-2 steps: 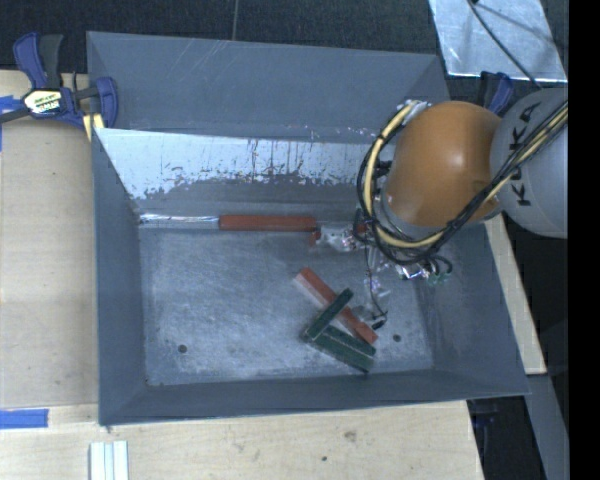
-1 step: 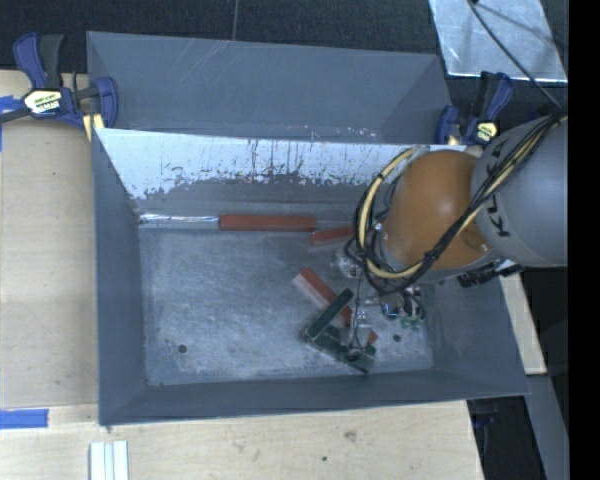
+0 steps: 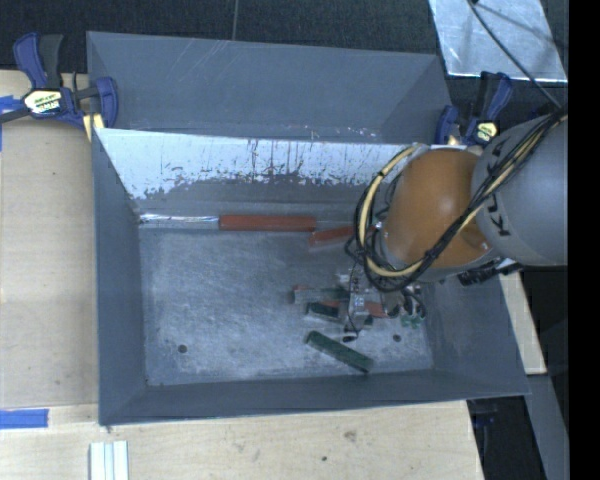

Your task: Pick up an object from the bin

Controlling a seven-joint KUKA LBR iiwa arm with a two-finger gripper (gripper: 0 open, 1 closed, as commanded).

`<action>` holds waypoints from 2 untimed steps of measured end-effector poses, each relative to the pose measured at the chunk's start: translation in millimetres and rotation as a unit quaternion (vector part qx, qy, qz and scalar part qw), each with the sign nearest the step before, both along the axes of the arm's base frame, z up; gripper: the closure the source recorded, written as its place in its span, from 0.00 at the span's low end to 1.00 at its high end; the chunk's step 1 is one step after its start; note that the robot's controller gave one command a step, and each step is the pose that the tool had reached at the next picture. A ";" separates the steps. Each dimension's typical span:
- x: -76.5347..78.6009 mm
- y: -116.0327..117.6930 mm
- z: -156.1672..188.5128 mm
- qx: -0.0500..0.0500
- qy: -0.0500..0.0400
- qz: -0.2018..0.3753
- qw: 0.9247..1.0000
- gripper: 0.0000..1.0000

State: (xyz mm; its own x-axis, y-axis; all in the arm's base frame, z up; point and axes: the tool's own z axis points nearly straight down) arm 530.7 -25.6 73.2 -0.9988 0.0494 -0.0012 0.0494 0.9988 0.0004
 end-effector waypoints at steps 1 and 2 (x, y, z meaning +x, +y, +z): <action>-8.8 6.6 43.5 0.000 -0.003 0.006 1.000 1.00; 10.1 0.3 166.7 0.000 -0.006 -0.009 1.000 1.00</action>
Offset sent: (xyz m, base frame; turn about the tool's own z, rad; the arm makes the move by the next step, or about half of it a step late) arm -0.0101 0.0070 0.0408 -0.0125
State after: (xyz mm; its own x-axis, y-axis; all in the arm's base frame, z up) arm 540.8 -25.3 239.9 -0.9977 0.0670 -0.0130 0.0670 0.9978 0.0003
